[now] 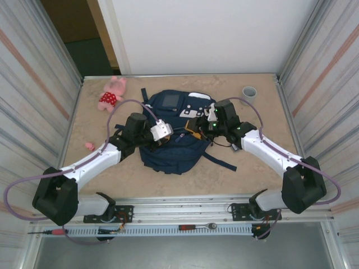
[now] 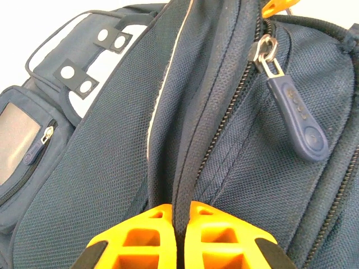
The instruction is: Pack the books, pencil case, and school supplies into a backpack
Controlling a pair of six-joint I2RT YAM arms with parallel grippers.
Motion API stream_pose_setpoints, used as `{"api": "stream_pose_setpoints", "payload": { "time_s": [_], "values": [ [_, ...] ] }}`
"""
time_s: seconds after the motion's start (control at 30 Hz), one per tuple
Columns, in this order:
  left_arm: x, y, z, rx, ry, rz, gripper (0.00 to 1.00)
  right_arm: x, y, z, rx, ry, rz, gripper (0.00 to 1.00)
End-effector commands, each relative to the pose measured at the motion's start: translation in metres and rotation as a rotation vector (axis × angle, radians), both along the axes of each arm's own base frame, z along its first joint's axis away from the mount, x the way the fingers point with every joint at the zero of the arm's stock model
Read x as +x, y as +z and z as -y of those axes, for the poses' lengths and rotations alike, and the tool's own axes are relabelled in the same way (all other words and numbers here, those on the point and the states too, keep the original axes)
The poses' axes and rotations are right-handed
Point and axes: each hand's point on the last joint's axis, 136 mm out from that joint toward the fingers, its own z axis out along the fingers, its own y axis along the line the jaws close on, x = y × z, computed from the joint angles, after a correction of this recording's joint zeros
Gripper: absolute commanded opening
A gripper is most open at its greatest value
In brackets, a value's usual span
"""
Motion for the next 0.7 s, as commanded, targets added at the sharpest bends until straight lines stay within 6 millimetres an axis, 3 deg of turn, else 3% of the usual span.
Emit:
{"api": "stream_pose_setpoints", "payload": {
  "time_s": [0.0, 0.07, 0.2, 0.23, 0.43, 0.53, 0.67],
  "values": [
    [-0.012, 0.023, 0.014, -0.054, -0.101, 0.066, 0.0, 0.017, 0.011, 0.001, 0.039, -0.064, 0.053, 0.41],
    [-0.015, 0.024, 0.017, -0.057, -0.12, 0.061, 0.0, 0.019, 0.006, 0.004, 0.035, -0.087, 0.044, 0.33],
    [-0.026, 0.026, 0.018, -0.074, -0.121, -0.012, 0.05, 0.019, -0.002, 0.009, 0.037, -0.121, 0.032, 0.05],
    [-0.031, 0.028, 0.018, -0.08, -0.118, -0.03, 0.08, 0.018, -0.001, 0.009, 0.038, -0.127, 0.034, 0.02],
    [-0.052, 0.038, 0.004, -0.148, 0.021, -0.239, 0.37, 0.012, -0.001, 0.003, 0.028, -0.132, 0.055, 0.0],
    [-0.059, 0.045, 0.0, -0.215, 0.128, -0.381, 0.43, 0.01, 0.0, -0.001, 0.027, -0.121, 0.055, 0.0],
    [-0.069, 0.038, 0.002, -0.291, 0.252, -0.579, 0.49, 0.009, -0.001, -0.006, 0.021, -0.106, 0.056, 0.0]
  ]
}}
